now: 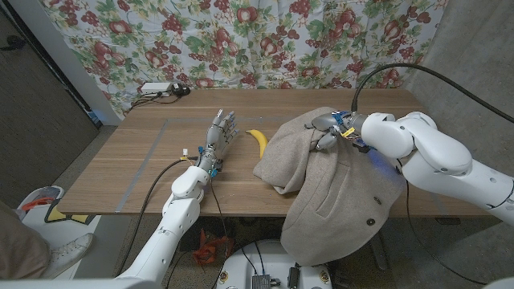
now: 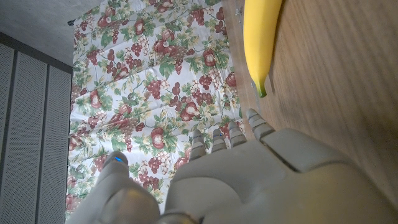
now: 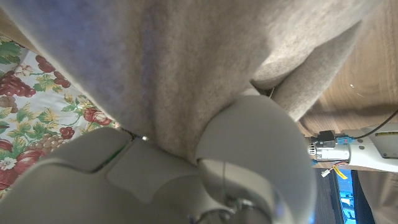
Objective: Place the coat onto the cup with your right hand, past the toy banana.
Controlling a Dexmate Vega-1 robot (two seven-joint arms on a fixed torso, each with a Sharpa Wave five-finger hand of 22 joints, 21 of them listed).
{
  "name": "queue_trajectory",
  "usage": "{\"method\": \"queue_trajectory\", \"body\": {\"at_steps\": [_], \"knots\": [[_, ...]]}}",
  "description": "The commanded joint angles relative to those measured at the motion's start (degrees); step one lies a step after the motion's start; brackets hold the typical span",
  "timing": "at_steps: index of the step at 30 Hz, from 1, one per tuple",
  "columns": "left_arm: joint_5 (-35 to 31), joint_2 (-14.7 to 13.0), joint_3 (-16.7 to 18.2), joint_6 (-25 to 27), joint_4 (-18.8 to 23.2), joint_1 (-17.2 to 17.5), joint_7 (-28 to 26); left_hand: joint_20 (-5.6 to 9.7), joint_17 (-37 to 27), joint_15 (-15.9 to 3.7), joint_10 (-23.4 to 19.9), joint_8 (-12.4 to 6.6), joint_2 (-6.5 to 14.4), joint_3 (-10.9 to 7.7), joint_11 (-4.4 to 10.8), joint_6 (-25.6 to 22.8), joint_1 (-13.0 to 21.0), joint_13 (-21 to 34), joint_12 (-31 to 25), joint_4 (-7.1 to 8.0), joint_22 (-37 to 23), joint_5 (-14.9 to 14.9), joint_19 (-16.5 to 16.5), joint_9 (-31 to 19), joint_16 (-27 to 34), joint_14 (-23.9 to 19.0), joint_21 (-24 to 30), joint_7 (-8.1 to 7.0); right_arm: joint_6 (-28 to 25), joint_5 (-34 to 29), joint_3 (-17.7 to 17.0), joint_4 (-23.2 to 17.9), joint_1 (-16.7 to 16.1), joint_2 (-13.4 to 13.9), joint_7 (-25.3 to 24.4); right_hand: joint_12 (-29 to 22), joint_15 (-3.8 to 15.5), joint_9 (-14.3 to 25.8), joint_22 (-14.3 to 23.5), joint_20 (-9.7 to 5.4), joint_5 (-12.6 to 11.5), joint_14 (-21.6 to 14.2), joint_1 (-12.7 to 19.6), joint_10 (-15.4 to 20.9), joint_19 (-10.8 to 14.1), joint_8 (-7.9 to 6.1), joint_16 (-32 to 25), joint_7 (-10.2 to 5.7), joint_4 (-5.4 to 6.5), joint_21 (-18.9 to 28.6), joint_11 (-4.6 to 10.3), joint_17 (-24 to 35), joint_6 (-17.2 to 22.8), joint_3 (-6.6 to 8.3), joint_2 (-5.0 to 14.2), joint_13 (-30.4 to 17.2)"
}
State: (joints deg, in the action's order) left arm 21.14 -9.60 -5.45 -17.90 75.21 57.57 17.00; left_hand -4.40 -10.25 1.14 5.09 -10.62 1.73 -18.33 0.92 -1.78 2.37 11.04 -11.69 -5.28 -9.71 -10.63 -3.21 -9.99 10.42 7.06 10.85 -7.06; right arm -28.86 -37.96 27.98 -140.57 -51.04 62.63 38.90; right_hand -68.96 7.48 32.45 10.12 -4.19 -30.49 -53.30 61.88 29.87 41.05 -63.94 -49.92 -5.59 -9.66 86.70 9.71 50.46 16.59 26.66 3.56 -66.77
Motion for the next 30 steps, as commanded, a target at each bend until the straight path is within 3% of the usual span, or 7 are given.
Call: {"method": "queue_trajectory", "body": {"at_steps": [1, 9, 16, 22, 25, 28, 30], "knots": [[0.0, 0.4, 0.0, -0.2, -1.8, -1.2, 1.1, 0.10, -0.2, 0.13, 0.2, -0.06, 0.3, 0.14, -0.31, -0.3, 0.2, 0.1, -0.5, 0.07, -0.4, -0.5, 0.1, -0.2, 0.3, 0.3, 0.2, -0.25, 0.3, 0.5, -0.6, -0.8, 0.9, 0.3, 1.9, 1.6, 5.58, -1.3, 0.0, -7.28, -0.7, 1.0, -1.4, -2.8, -0.8, 2.19, 3.3, 0.04, 1.37, -0.6, -0.86, 0.3, -1.5, 2.04, -0.63, 17.8], [-0.2, 0.4, 0.2, -0.3, -1.4, -0.9, 1.0, 0.06, -0.2, 0.07, 0.2, -0.07, 0.3, 0.16, -0.30, -0.3, 0.2, 0.1, -0.5, 0.07, -0.4, -0.5, 0.1, -0.2, 0.3, 0.3, 0.2, -0.27, 1.4, 1.7, -0.9, -1.2, 2.1, 0.4, 3.1, 4.3, 5.51, -3.3, -0.1, -5.66, -0.5, 3.6, -5.3, -8.0, -2.1, 6.44, 8.8, 1.39, 2.21, -1.3, -2.56, 1.0, -5.1, 2.68, -2.40, 20.2], [-3.9, -1.7, -0.8, 2.6, 3.2, 0.7, -2.6, 0.07, -0.2, 0.06, 0.2, -0.06, 0.3, 0.18, -0.25, -0.3, 0.2, 0.1, -0.5, 0.07, -0.4, -0.5, 0.0, -0.2, 0.3, 0.3, 0.2, -0.28, 1.4, 2.7, -1.6, -1.8, 2.3, 0.8, 3.4, 6.6, 5.01, -4.4, -0.3, -4.33, 0.1, 6.1, -11.7, -9.5, -3.4, 9.36, 13.6, 2.39, 5.00, -2.6, -4.49, 0.7, -7.2, 2.68, -3.02, 24.2], [-3.0, -1.6, -1.0, 2.3, 2.8, 0.5, -2.4, 0.05, -0.2, 0.05, 0.3, -0.05, 0.2, 0.20, -0.28, -0.3, 0.2, 0.1, -0.5, 0.06, -0.3, -0.5, 0.0, -0.2, 0.3, 0.4, 0.2, -0.35, 0.9, 3.3, -2.9, -2.8, 1.5, 1.7, 2.4, 8.1, 5.02, -5.9, -0.4, -3.71, 4.4, 7.5, -17.9, -10.9, -3.9, 12.53, 16.0, 2.82, 7.18, -4.4, -5.30, 0.1, -8.2, 0.31, -4.99, 27.2], [-3.0, -1.9, -1.2, 2.5, 3.2, 0.6, -2.6, 0.07, -0.2, -0.01, 0.2, -0.04, 0.2, 0.21, -0.31, -0.2, 0.2, 0.1, -0.5, 0.06, -0.3, -0.5, 0.0, -0.2, 0.3, 0.4, 0.2, -0.31, 0.4, 3.7, -3.8, -3.5, 1.1, 2.4, 2.1, 8.7, 4.90, -6.5, -0.4, -3.49, 6.3, 8.4, -19.4, -11.3, -4.5, 13.68, 17.0, 3.04, 7.64, -5.2, -5.47, 0.1, -8.6, 0.02, -5.48, 28.2], [-3.0, -2.0, -1.3, 2.4, 3.4, 0.7, -2.8, 0.02, -0.2, 0.02, 0.2, -0.05, 0.2, 0.22, -0.28, -0.3, 0.2, 0.1, -0.5, 0.05, -0.3, -0.5, 0.0, -0.2, 0.3, 0.4, 0.2, -0.33, -0.1, 4.1, -4.8, -4.1, 0.5, 3.3, 1.5, 9.4, 4.64, -7.9, -0.4, -2.56, 9.9, 10.3, -22.0, -11.4, -5.0, 16.61, 19.9, 3.09, 8.18, -6.7, -6.50, -1.6, -10.3, -0.43, -6.54, 30.1], [-3.0, -2.0, -1.4, 2.5, 3.5, 0.8, -2.9, 0.03, -0.2, 0.01, 0.2, -0.05, 0.2, 0.22, -0.32, -0.3, 0.2, 0.1, -0.5, 0.05, -0.3, -0.5, 0.0, -0.2, 0.3, 0.4, 0.2, -0.34, -0.2, 4.7, -5.7, -4.4, 0.0, 3.8, 0.8, 9.9, 4.56, -8.5, -0.4, -2.38, 11.5, 11.2, -22.8, -11.8, -6.1, 17.73, 20.3, 2.69, 8.34, -7.6, -5.99, -1.1, -10.6, -0.58, -6.76, 30.9]]}}
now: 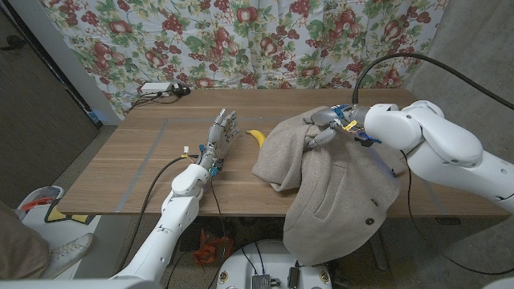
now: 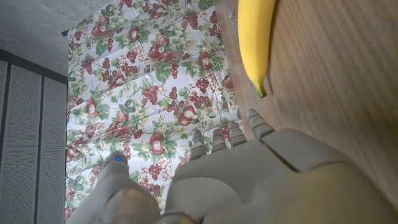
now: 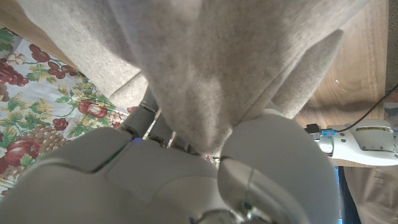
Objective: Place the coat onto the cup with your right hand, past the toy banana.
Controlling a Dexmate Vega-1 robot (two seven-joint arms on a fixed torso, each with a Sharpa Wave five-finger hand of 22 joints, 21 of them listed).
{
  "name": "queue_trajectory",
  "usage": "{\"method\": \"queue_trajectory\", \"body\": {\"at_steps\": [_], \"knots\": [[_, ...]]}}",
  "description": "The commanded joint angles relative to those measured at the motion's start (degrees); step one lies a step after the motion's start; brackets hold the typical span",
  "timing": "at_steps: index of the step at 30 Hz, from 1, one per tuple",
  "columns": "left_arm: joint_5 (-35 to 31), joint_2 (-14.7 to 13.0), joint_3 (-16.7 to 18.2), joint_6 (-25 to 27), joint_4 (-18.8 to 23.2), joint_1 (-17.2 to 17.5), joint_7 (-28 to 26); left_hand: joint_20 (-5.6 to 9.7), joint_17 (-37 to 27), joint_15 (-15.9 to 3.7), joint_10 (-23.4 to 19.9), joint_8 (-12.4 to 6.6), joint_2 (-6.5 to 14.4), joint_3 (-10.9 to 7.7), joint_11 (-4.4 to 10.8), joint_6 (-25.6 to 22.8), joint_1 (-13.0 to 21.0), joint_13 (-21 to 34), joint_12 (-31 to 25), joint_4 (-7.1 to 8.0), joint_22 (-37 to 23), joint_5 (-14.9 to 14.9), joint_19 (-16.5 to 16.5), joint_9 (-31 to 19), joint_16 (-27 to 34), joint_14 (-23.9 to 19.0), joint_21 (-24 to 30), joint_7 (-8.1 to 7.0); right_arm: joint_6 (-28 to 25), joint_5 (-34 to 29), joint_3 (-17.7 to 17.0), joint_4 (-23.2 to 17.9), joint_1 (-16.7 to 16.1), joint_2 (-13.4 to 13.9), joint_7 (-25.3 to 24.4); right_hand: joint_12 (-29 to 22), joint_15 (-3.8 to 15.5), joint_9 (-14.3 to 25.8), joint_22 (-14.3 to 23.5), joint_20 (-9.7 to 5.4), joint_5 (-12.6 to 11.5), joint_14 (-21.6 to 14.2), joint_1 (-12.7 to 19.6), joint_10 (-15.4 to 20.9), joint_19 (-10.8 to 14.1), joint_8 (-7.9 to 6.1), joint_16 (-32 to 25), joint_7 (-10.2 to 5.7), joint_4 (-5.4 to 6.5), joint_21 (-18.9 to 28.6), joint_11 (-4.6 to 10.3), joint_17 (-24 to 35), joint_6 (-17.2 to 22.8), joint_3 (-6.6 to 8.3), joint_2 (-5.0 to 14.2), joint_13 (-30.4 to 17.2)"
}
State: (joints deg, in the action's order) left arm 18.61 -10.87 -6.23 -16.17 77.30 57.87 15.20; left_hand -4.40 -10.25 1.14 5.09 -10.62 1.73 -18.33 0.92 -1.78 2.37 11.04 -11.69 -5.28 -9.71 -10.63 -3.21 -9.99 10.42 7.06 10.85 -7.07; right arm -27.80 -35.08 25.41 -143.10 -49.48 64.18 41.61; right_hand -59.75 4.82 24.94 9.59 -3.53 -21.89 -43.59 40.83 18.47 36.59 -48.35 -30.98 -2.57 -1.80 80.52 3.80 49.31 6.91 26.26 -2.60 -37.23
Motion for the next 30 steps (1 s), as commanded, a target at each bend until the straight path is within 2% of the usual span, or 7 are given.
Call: {"method": "queue_trajectory", "body": {"at_steps": [1, 4, 16, 23, 25, 28, 30], "knots": [[-0.5, -0.8, -0.7, 0.8, 1.5, 0.5, -1.2, 0.05, -0.2, -0.01, 0.2, -0.06, 0.2, 0.22, -0.31, -0.3, 0.2, 0.1, -0.5, 0.05, -0.3, -0.5, 0.0, -0.2, 0.3, 0.4, 0.2, -0.35, -1.2, 2.2, -3.6, -2.0, -1.7, 2.5, -2.2, 0.7, 7.05, -1.3, 0.1, -2.91, 3.6, 2.0, -2.1, -0.3, -2.0, 2.66, 1.6, -0.23, 0.56, -1.8, -0.17, 0.3, -1.1, -0.25, -0.65, 1.6], [-0.4, -0.9, -0.8, 1.0, 1.5, 0.6, -1.2, 0.04, -0.2, 0.04, 0.2, -0.04, 0.2, 0.23, -0.30, -0.3, 0.2, 0.1, -0.5, 0.04, -0.3, -0.5, 0.0, -0.2, 0.3, 0.4, 0.2, -0.29, -0.8, 2.6, -4.0, -2.1, -1.5, 3.2, -2.8, 0.8, 6.91, -2.3, 0.2, -2.37, 5.7, 3.4, -3.2, -1.0, -2.2, 4.58, 2.2, 0.53, 0.82, -2.6, -0.28, 0.9, -2.5, -0.40, -0.70, 1.8], [-0.3, -0.8, -0.9, 1.1, 1.9, 1.0, -1.9, 0.07, -0.1, 0.00, 0.3, -0.05, 0.2, 0.25, -0.34, -0.3, 0.2, 0.1, -0.5, 0.01, -0.3, -0.5, 0.0, -0.2, 0.3, 0.4, 0.2, -0.30, -0.2, 5.0, -5.5, -2.6, -1.3, 4.9, -3.8, 2.5, 6.08, -4.7, 0.2, -0.47, 9.9, 5.6, -5.6, -3.0, -3.1, 7.96, 5.2, 1.29, 1.18, -4.7, -1.82, -0.8, -3.2, -0.75, -1.49, 4.1], [-0.2, -0.8, -1.1, 0.9, 1.4, 0.7, -1.8, 0.07, -0.1, 0.04, 0.3, -0.05, 0.2, 0.25, -0.22, -0.3, 0.3, 0.1, -0.5, 0.00, -0.3, -0.5, 0.0, -0.2, 0.3, 0.4, 0.2, -0.31, -0.2, 5.6, -5.8, -2.9, -0.5, 5.9, -3.9, 3.4, 5.40, -5.7, 0.2, 0.34, 11.1, 6.5, -6.6, -4.0, -4.1, 9.38, 6.1, 1.44, 1.26, -5.8, -2.19, -1.3, -3.7, -1.15, -1.90, 5.1], [-0.2, -0.7, -1.1, 0.8, 1.3, 0.6, -1.8, 0.08, -0.1, 0.03, 0.2, -0.04, 0.2, 0.25, -0.23, -0.3, 0.3, 0.1, -0.5, 0.00, -0.3, -0.5, 0.0, -0.2, 0.3, 0.4, 0.2, -0.31, -0.1, 6.4, -6.6, -3.0, -1.0, 6.2, -4.7, 3.8, 5.26, -6.2, 0.1, 1.02, 11.5, 7.2, -8.1, -4.4, -4.6, 9.96, 6.8, 1.43, 1.68, -6.4, -2.44, -1.9, -3.6, -1.89, -2.78, 5.6], [-0.2, -0.6, -1.2, 0.7, 1.1, 0.5, -1.8, 0.08, -0.1, 0.01, 0.3, -0.05, 0.2, 0.26, -0.33, -0.3, 0.3, 0.1, -0.5, -0.01, -0.3, -0.5, 0.0, -0.2, 0.3, 0.4, 0.2, -0.35, -0.2, 6.9, -7.2, -3.0, -1.4, 6.5, -5.6, 4.5, 4.75, -7.3, 0.0, 2.04, 11.5, 6.8, -12.6, -4.3, -5.0, 11.21, 7.3, 1.88, 3.27, -8.1, -2.82, -2.6, -3.1, -4.17, -5.00, 6.8], [-0.2, -0.6, -1.2, 0.6, 1.0, 0.4, -1.8, 0.09, -0.1, 0.05, 0.2, -0.06, 0.2, 0.26, -0.34, -0.3, 0.3, 0.1, -0.5, -0.01, -0.3, -0.5, 0.0, -0.2, 0.3, 0.4, 0.2, -0.39, -0.1, 7.1, -7.2, -3.0, -1.4, 6.8, -5.9, 4.6, 4.51, -7.4, 0.0, 2.22, 11.4, 6.9, -13.2, -4.2, -4.9, 11.40, 7.4, 1.93, 3.53, -8.3, -2.95, -2.7, -3.0, -4.47, -5.20, 7.0]]}}
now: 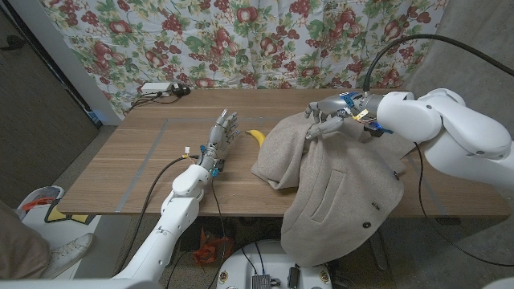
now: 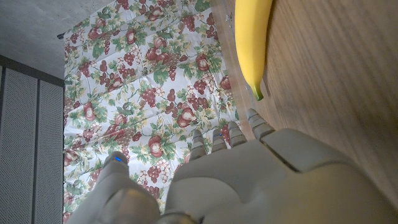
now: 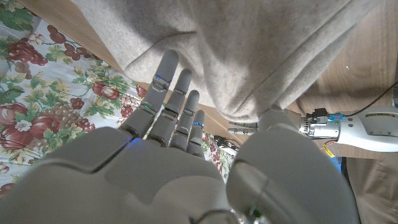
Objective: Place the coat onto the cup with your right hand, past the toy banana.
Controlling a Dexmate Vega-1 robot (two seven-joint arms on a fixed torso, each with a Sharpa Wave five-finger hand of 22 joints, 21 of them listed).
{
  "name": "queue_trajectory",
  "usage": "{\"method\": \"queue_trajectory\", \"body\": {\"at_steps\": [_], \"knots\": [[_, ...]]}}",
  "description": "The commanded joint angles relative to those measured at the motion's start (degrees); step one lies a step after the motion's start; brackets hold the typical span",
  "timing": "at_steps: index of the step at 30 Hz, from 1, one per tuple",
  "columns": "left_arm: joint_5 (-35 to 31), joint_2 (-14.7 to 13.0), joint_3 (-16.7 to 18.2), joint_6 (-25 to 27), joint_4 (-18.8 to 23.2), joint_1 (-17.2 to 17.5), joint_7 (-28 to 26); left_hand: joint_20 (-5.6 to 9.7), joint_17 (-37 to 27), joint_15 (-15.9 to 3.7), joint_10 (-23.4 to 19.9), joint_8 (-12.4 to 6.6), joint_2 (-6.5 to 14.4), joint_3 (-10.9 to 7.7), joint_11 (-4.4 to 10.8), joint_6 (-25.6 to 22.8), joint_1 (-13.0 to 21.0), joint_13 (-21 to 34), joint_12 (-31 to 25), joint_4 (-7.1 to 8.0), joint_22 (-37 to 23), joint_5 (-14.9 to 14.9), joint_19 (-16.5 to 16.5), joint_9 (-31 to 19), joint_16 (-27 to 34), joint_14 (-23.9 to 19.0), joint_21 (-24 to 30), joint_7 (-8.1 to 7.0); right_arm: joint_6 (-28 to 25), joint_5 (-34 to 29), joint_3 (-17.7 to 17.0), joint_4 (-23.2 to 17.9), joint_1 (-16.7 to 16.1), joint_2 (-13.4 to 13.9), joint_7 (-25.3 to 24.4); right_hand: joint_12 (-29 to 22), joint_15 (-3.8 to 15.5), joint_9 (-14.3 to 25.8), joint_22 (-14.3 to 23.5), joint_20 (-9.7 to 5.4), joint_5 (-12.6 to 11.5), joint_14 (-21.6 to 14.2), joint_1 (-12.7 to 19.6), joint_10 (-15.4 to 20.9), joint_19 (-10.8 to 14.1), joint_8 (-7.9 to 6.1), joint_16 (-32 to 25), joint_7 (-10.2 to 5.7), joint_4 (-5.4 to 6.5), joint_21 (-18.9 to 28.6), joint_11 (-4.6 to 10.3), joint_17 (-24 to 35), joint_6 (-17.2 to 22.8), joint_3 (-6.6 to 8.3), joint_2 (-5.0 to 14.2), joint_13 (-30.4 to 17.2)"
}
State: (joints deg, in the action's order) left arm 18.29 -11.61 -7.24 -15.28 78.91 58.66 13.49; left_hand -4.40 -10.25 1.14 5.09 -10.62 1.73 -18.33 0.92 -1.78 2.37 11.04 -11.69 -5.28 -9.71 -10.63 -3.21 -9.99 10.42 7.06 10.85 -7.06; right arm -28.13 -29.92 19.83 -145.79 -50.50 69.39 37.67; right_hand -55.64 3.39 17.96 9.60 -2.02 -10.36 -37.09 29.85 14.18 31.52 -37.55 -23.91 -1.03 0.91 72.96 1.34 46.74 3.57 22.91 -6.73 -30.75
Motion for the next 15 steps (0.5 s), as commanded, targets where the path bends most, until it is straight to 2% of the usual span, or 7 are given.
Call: {"method": "queue_trajectory", "body": {"at_steps": [1, 8, 15], "knots": [[0.1, 0.1, -0.2, -0.2, -0.6, -0.4, 0.0, 0.08, -0.1, 0.00, 0.2, -0.06, 0.2, 0.26, -0.38, -0.3, 0.3, 0.1, -0.5, -0.01, -0.3, -0.5, 0.0, -0.2, 0.3, 0.4, 0.2, -0.38, 0.1, 2.1, -1.7, -0.3, -0.5, 1.6, -2.2, 0.5, 5.96, -0.5, 0.0, 0.68, -0.1, 0.4, -2.5, 0.0, 0.2, 0.67, 0.4, 0.42, 0.92, -0.8, -0.46, -0.1, 0.4, -1.25, -1.16, 0.6], [0.2, 0.1, -0.2, -0.2, -0.8, -0.6, 0.1, 0.10, -0.1, 0.04, 0.3, -0.03, 0.2, 0.27, -0.34, -0.3, 0.3, 0.1, -0.5, -0.02, -0.3, -0.5, 0.0, -0.2, 0.2, 0.4, 0.2, -0.39, -0.7, 2.6, -2.7, -0.7, -1.3, 2.5, -4.1, 0.7, 5.69, -0.9, 0.0, 0.99, -0.5, 0.4, -4.6, 0.3, 0.3, 1.29, 0.6, 0.52, 1.80, -1.6, -0.65, -0.3, 0.6, -2.16, -1.56, 1.2], [0.5, -0.1, -0.1, 0.0, -1.2, -1.0, 1.0, 0.13, -0.1, 0.04, 0.2, -0.05, 0.2, 0.28, -0.35, -0.3, 0.3, 0.1, -0.5, -0.03, -0.3, -0.5, -0.1, -0.2, 0.2, 0.5, 0.2, -0.29, -2.4, 1.5, -1.7, -1.1, -0.9, 2.2, -4.9, 0.9, 5.60, -1.2, 0.0, 0.96, -0.7, 0.2, -5.8, 0.3, 0.8, 1.64, 0.6, 0.77, 2.42, -2.1, -0.78, -0.3, 1.0, -2.50, -1.25, 1.6]]}}
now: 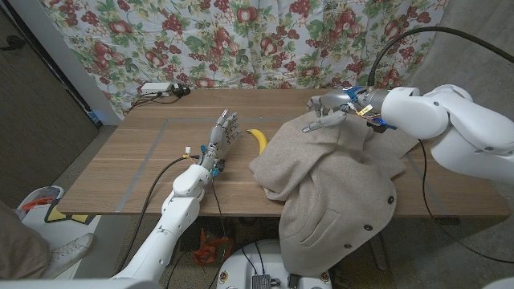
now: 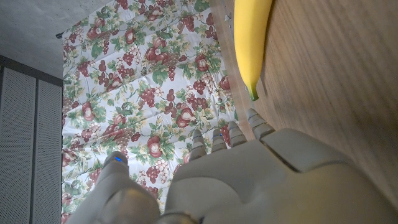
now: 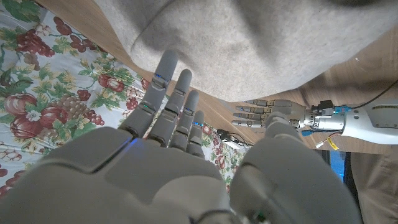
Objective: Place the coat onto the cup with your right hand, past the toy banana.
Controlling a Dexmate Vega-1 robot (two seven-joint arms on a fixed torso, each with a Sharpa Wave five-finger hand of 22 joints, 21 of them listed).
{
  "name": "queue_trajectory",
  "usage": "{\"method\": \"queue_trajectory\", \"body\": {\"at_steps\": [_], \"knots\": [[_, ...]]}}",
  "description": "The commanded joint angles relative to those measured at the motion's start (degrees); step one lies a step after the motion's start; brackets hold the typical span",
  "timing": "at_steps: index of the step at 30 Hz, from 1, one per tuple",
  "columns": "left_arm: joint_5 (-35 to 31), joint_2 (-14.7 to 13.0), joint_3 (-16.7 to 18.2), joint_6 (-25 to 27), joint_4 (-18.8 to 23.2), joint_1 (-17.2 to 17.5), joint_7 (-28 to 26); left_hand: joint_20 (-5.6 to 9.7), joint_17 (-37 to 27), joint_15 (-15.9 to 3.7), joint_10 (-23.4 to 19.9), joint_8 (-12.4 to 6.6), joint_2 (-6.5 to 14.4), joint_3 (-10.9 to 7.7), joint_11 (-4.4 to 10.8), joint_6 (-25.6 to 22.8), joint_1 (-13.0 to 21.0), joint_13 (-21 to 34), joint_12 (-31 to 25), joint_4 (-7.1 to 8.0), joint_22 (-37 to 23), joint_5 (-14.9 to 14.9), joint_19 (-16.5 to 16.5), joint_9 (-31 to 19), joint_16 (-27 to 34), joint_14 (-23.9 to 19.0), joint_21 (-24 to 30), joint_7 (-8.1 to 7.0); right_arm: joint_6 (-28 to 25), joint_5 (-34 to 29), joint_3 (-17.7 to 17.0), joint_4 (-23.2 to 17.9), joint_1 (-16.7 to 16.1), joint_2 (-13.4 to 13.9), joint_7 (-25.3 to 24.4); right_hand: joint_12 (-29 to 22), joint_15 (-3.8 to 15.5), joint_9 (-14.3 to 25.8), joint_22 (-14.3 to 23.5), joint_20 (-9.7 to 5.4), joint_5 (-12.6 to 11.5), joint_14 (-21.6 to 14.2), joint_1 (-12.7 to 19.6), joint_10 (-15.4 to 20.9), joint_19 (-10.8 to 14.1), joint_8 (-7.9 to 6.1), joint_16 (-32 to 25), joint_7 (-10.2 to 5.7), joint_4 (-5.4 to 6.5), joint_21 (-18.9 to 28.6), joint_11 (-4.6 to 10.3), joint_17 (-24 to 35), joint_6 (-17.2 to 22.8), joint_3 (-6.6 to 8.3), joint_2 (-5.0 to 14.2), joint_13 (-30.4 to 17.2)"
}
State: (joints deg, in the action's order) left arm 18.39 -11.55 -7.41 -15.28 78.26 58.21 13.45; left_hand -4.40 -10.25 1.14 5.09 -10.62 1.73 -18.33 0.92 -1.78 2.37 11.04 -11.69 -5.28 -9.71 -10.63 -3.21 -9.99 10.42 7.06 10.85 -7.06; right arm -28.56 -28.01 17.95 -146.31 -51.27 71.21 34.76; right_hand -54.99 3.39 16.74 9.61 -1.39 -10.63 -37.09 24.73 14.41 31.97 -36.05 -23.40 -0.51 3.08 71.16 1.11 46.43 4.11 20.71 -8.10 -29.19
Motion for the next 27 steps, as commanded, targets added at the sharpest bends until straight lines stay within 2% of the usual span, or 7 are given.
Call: {"method": "queue_trajectory", "body": {"at_steps": [1, 4, 6, 14, 15, 22, 27], "knots": [[0.5, -0.3, 0.1, 0.1, -0.6, -0.6, 1.2, 0.14, -0.1, 0.08, 0.3, -0.04, 0.2, 0.28, -0.32, -0.3, 0.3, 0.1, -0.5, -0.03, -0.3, -0.5, 0.0, -0.2, 0.2, 0.5, 0.2, -0.30, -2.3, -0.7, 0.4, -0.7, 0.0, 0.3, -2.1, 0.3, 5.59, -0.1, 0.0, 0.33, -0.5, 0.2, -0.9, 0.2, 0.4, 0.21, 0.1, 0.25, 0.35, -0.4, -0.55, 0.0, 0.5, -0.35, 0.16, 0.1], [0.7, -0.6, 0.4, 0.1, -0.5, -0.6, 1.6, 0.13, -0.1, 0.06, 0.3, -0.03, 0.2, 0.28, -0.36, -0.2, 0.3, 0.1, -0.5, -0.03, -0.3, -0.5, 0.0, -0.2, 0.2, 0.5, 0.2, -0.32, -3.6, -2.1, 0.9, -1.4, -0.3, -0.1, -3.1, 0.6, 5.14, -0.3, 0.0, 0.42, -0.7, 1.3, -2.0, -0.2, 0.3, 0.64, 1.0, 0.30, 0.89, -1.1, -0.61, -0.6, 0.6, -0.73, 0.22, 0.5], [0.9, -0.8, 0.7, 0.2, -0.4, -0.4, 1.8, 0.13, -0.1, 0.09, 0.2, -0.02, 0.2, 0.29, -0.32, -0.2, 0.3, 0.1, -0.5, -0.03, -0.3, -0.5, 0.0, -0.2, 0.2, 0.5, 0.2, -0.31, -4.2, -2.5, 0.7, -1.8, -1.1, -0.4, -4.3, 1.3, 4.34, -0.8, 0.0, 1.62, -1.0, 3.4, -3.4, -0.7, -1.6, 1.39, 2.7, 0.35, 1.50, -2.8, -0.90, -1.9, 0.8, -1.27, 0.22, 1.3], [1.0, -1.5, 1.5, 0.3, 1.0, 0.4, 2.2, 0.12, -0.1, 0.04, 0.3, -0.04, 0.2, 0.30, -0.34, -0.3, 0.3, 0.1, -0.5, -0.03, -0.3, -0.5, 0.0, -0.2, 0.2, 0.5, 0.2, -0.35, -7.3, -5.4, 0.8, -3.0, -4.0, -2.5, -9.2, 4.9, 3.05, -1.8, -0.1, 4.12, -1.3, 7.0, -6.4, -4.1, -5.8, 2.95, 5.4, -0.02, 2.93, -7.3, -2.12, -4.7, 0.5, -2.10, 1.20, 3.5], [1.0, -1.6, 1.6, 0.2, 1.4, 0.5, 2.3, 0.10, -0.1, 0.09, 0.2, -0.04, 0.2, 0.30, -0.35, -0.3, 0.3, 0.1, -0.5, -0.03, -0.3, -0.5, 0.0, -0.2, 0.3, 0.5, 0.2, -0.36, -7.6, -5.3, -0.2, -3.1, -5.7, -3.1, -11.7, 5.2, 2.82, -1.9, -0.1, 4.28, -1.3, 7.4, -7.1, -4.1, -6.4, 3.03, 5.6, -0.19, 3.37, -7.9, -1.85, -5.0, 0.6, -2.18, 1.72, 3.8], [0.9, -2.1, 1.7, 0.6, 3.0, 1.1, 2.2, 0.08, -0.1, 0.04, 0.3, -0.04, 0.2, 0.31, -0.34, -0.3, 0.3, 0.1, -0.5, -0.03, -0.3, -0.5, -0.1, -0.2, 0.3, 0.5, 0.2, -0.30, -7.3, -4.1, -1.8, -3.0, -7.9, -3.5, -14.6, 8.0, 2.27, -2.5, -0.1, 6.43, -1.6, 9.3, -11.9, -5.1, -8.6, 3.72, 6.7, -0.32, 5.61, -11.2, -2.48, -6.7, 0.5, -3.66, 2.93, 5.6], [0.3, -2.5, 1.8, 0.8, 5.4, 2.4, 1.2, 0.08, -0.1, 0.05, 0.3, -0.02, 0.2, 0.32, -0.38, -0.2, 0.3, 0.1, -0.5, -0.03, -0.3, -0.5, -0.1, -0.2, 0.3, 0.5, 0.2, -0.34, -6.4, -2.3, -4.5, -2.6, -10.9, -3.4, -18.0, 9.6, 1.48, -2.9, -0.1, 7.74, -1.8, 11.1, -14.1, -5.8, -9.8, 4.26, 7.7, -0.02, 6.07, -13.1, -3.26, -7.7, 0.1, -4.45, 3.21, 6.6]]}}
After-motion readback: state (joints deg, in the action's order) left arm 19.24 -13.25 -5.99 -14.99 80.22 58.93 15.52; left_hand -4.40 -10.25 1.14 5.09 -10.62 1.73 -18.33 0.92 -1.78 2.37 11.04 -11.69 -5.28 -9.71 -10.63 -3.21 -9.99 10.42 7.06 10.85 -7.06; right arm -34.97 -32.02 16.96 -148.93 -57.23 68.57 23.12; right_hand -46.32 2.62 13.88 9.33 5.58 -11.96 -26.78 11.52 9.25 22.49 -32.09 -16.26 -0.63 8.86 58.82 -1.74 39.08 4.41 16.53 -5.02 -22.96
